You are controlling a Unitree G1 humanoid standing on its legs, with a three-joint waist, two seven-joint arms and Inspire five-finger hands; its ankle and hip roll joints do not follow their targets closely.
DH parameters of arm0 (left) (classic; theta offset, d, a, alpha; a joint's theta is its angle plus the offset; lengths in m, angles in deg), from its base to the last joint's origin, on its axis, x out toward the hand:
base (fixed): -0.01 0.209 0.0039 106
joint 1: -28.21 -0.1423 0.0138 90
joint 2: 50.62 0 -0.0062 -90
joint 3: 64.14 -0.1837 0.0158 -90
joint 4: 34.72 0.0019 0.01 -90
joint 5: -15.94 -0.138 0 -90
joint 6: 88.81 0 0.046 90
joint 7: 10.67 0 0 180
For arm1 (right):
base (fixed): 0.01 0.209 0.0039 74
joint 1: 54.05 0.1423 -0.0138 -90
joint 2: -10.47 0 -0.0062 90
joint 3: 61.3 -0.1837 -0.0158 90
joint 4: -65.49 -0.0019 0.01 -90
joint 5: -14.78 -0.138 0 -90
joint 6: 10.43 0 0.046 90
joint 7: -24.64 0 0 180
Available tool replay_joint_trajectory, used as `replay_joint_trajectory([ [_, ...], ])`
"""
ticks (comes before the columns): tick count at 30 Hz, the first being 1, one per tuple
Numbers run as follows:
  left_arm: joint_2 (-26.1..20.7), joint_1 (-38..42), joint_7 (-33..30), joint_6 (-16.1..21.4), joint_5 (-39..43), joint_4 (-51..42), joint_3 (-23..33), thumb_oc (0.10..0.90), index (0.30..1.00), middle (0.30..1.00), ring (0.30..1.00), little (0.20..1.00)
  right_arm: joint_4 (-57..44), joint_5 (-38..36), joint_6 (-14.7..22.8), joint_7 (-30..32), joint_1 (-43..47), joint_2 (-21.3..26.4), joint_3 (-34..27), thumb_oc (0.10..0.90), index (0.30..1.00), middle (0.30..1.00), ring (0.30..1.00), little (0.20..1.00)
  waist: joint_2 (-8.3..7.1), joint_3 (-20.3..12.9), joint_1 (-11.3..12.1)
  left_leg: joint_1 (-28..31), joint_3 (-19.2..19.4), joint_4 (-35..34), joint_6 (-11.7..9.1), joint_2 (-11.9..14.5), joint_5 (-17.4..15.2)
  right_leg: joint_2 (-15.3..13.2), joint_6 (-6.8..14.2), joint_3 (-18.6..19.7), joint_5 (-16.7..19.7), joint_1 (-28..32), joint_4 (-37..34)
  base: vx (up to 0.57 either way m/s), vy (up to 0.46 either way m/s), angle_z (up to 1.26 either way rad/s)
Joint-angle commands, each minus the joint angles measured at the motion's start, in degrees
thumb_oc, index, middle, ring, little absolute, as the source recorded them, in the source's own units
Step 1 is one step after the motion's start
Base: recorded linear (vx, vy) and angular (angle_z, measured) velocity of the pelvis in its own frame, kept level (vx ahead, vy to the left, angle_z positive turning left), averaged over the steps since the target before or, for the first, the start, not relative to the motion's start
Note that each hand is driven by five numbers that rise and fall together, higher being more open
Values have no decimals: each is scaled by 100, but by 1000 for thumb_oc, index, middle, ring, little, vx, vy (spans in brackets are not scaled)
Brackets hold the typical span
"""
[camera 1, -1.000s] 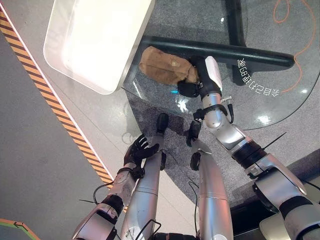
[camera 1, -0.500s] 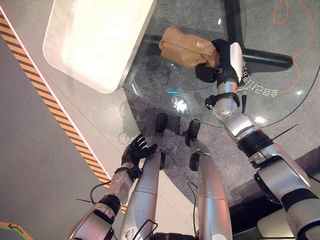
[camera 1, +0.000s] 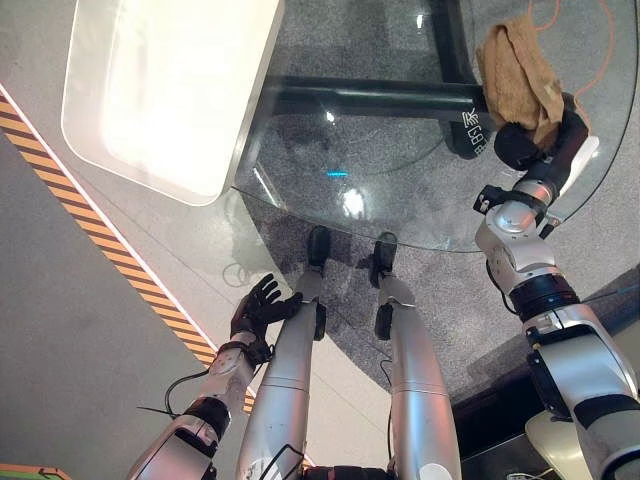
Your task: Wipe the table with a cloth and put it in the basket.
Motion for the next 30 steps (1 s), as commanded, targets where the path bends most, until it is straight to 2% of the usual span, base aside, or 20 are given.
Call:
replay_joint_trajectory([
  [1,324,-889,-48,-7,-25,-356,-4,800,900,900,900,900,-346,-13,857,643,-41,822,-663,100,300,300,300,200,446,-123,35,152,-83,261,164,-153,-666,154,83,-271,363,53,-382,1,0,-6],
  [5,296,-949,-131,-24,-31,-541,-40,800,900,900,900,900,-271,-247,1020,738,-133,803,-847,100,300,300,300,200,481,-123,59,168,-94,196,178,-167,-631,150,77,-275,381,84,-449,-1,0,-1],
  [9,269,-956,-190,-83,-36,-652,-68,800,900,900,900,900,-237,-439,1216,568,-201,746,-966,100,300,300,300,200,512,-123,70,182,-124,162,170,-187,-609,153,86,-281,393,98,-461,0,0,0],
  [14,314,-915,-234,-124,-32,-726,-107,800,900,900,900,900,-432,-237,1050,404,-67,644,-765,100,300,300,300,200,540,-123,96,187,-125,135,173,-196,-572,144,74,-288,389,90,-469,0,0,0],
  [18,365,-878,-282,-162,-79,-776,-150,800,900,900,900,900,-548,26,901,51,34,590,-612,100,300,300,300,200,557,-123,114,199,-135,113,159,-213,-545,128,68,-305,375,106,-478,0,0,0],
  [22,444,-801,-334,-206,-121,-726,-152,800,900,900,900,900,-912,482,432,-555,248,396,-168,100,300,300,300,200,573,-123,145,207,-118,87,148,-226,-510,111,49,-337,335,96,-456,0,0,0],
  [30,552,-742,-301,-107,-173,-691,-118,800,900,900,900,900,-1335,1010,3,-1384,136,-5,323,100,300,300,300,200,619,-123,172,217,-104,10,132,-243,-435,99,17,-353,267,74,-416,-1,15,1],
])
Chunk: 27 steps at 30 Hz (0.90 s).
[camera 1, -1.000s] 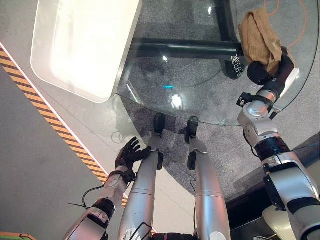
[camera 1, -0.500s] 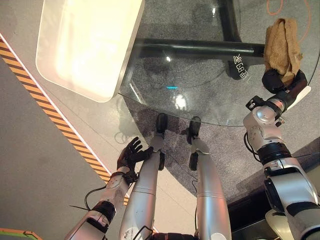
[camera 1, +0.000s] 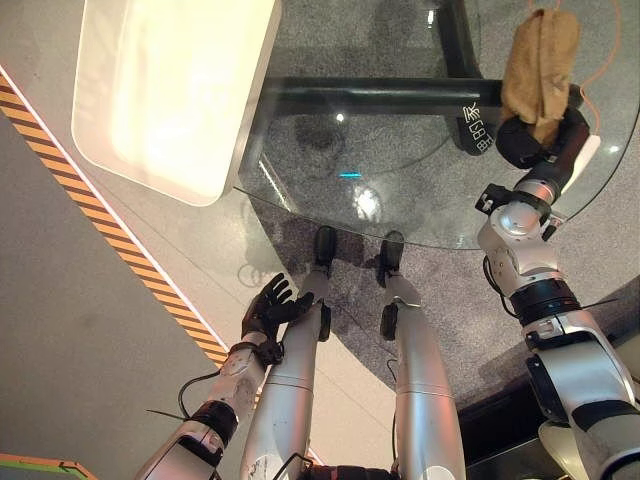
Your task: Wipe the table with a cloth and put it in the basket.
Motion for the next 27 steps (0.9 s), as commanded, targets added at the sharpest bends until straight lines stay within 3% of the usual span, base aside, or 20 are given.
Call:
replay_joint_trajectory([
  [1,334,-552,-36,63,-159,-134,-122,800,900,900,900,900,-849,600,55,-734,190,81,497,100,300,300,300,200,375,-130,72,144,-91,250,251,-276,-520,67,76,-357,265,126,-427,0,0,0],
  [13,454,-572,12,63,-331,-179,-164,800,900,900,900,900,-1409,1547,-562,-2087,-168,-482,1622,100,300,300,300,200,403,-130,125,113,-58,156,214,-315,-389,15,55,-440,245,103,-454,-5,5,5],
  [27,397,-518,-13,35,-290,-189,-216,800,900,900,900,900,-1322,1734,-702,-2280,-321,-491,2118,100,300,300,300,200,415,-130,134,113,-19,160,200,-315,-351,0,73,-467,270,90,-435,-3,5,5],
])
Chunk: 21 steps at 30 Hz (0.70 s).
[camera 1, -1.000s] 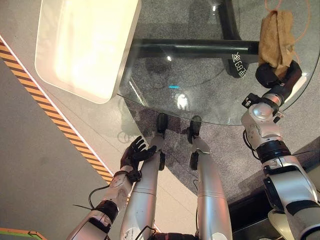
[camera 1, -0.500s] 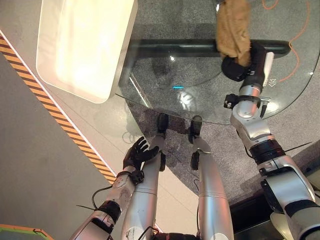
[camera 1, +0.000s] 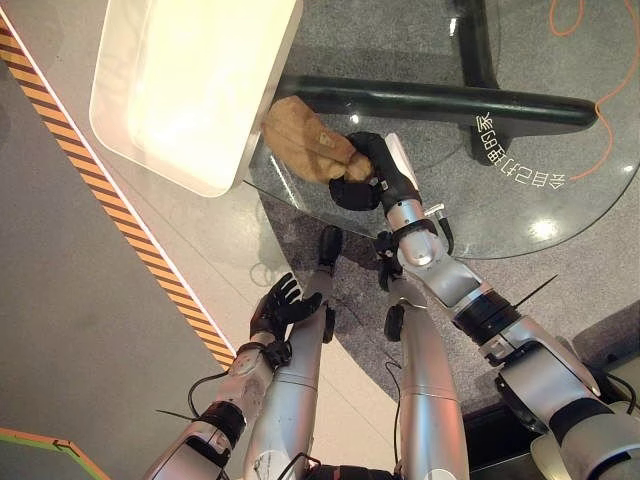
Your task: Wipe the table with a cloth and put it in the basket.
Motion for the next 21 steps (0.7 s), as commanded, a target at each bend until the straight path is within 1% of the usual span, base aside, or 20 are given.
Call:
replay_joint_trajectory([
  [1,252,-521,1,25,-185,-163,-186,800,900,900,900,900,-269,10,38,-15,-309,188,46,100,300,300,300,200,338,-124,-16,-7,256,430,376,-296,-502,84,246,-179,473,80,-620,0,0,0],
  [13,216,-538,2,83,-101,-163,-200,800,900,900,900,900,-312,-255,221,165,-422,209,-107,100,300,300,300,200,305,-124,-30,74,249,431,392,-282,-510,108,246,-176,482,127,-572,0,-3,0],
  [16,204,-661,148,292,294,-260,-74,800,900,900,900,900,-437,-325,319,306,-509,195,-243,100,300,300,300,200,288,-124,-29,165,253,391,390,-261,-511,122,248,-188,476,203,-586,-17,-42,2],
  [18,193,-692,204,349,397,-335,-13,800,900,900,900,900,-512,-325,324,324,-530,180,-315,100,300,300,300,200,269,-124,-26,210,242,358,390,-254,-506,129,248,-199,480,251,-618,-33,-52,1],
  [19,171,-743,309,420,648,-453,23,800,900,900,900,900,-619,-339,362,346,-590,188,-385,100,300,300,300,200,250,-124,-27,279,226,320,384,-237,-502,131,253,-223,476,327,-640,-39,-64,1],
  [21,156,-786,465,434,815,-569,88,800,900,900,900,900,-748,-323,350,362,-652,188,-452,100,300,300,300,200,240,-124,-31,337,219,297,379,-231,-502,146,251,-235,462,379,-632,-33,-47,1],
])
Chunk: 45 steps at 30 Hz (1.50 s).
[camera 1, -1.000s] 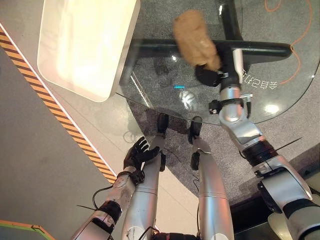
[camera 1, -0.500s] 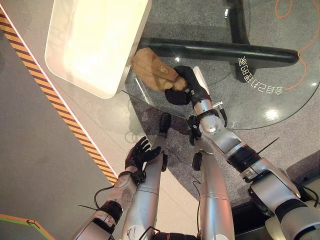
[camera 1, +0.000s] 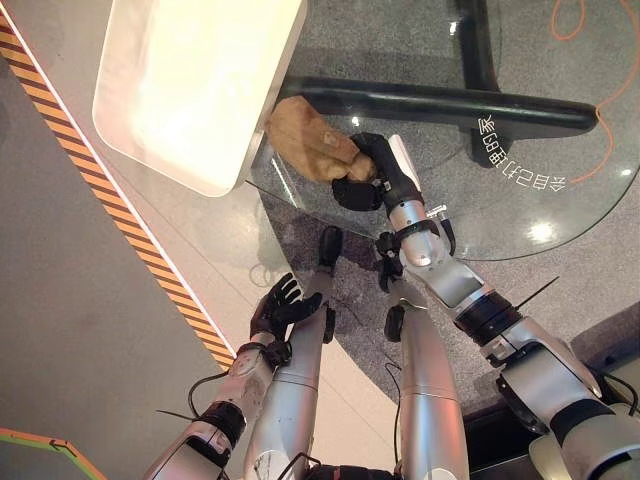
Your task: Wipe the table with a cloth and put it in the basket.
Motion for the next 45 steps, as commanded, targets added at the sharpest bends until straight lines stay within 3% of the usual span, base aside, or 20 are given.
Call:
replay_joint_trajectory([
  [1,135,-770,455,320,434,-601,111,800,900,900,900,900,-826,-68,336,215,-467,176,-346,100,300,300,300,200,235,-124,-42,255,251,257,376,-211,-501,144,252,-208,455,258,-619,-45,-48,0],
  [5,35,-850,511,523,669,-1134,120,800,900,900,900,900,-1104,14,420,191,-718,221,-520,100,300,300,300,200,236,-124,-67,453,234,171,373,-195,-485,153,233,-260,417,458,-636,-44,-41,-1],
  [13,-107,-1222,665,300,1156,-1780,380,800,900,900,900,900,-1556,59,750,185,-1496,184,-904,100,300,300,300,200,236,-124,-125,982,173,0,368,-179,-477,168,190,-335,307,1008,-707,-46,-73,-3],
  [19,-184,-1544,1459,53,1568,-2037,651,800,900,900,900,900,-1798,46,862,-3,-1883,257,-1076,100,300,300,300,200,224,-124,-152,1452,168,-167,340,-131,-465,173,149,-350,220,1517,-834,-35,-78,-3],
  [22,-242,-1781,1988,-220,1658,-2497,713,800,900,900,900,900,-2104,-309,976,-63,-2176,323,-1205,100,300,300,300,200,228,-124,-175,1644,178,-166,341,-116,-501,165,127,-356,170,1742,-854,-21,-59,-1],
  [27,-347,-2120,2791,-337,2042,-2877,696,800,900,900,900,900,-3144,-625,1300,-413,-2732,304,-1472,100,300,300,300,200,184,-124,-266,1698,186,7,356,-112,-600,201,81,-314,82,1846,-749,-5,-28,-1],
  [34,-480,-2454,3116,-172,2161,-3488,807,800,900,900,900,900,-3834,-924,1691,-988,-3247,454,-1618,100,300,300,300,200,184,-124,-353,1629,299,187,391,-88,-689,217,47,-214,45,1825,-695,12,15,-9],
  [40,-563,-2544,3771,-468,2870,-4048,796,800,900,900,900,900,-4230,-958,1850,-1613,-3410,644,-1468,100,300,300,300,200,172,-124,-388,1562,360,302,418,-89,-734,234,33,-141,44,1794,-671,11,12,-3],
  [45,-603,-2302,3653,-416,3075,-4101,713,800,900,900,900,900,-4215,-976,1684,-1952,-3180,722,-1276,100,300,300,300,200,128,-124,-393,1490,395,353,425,-92,-722,243,43,-110,78,1742,-657,7,5,-2],
])
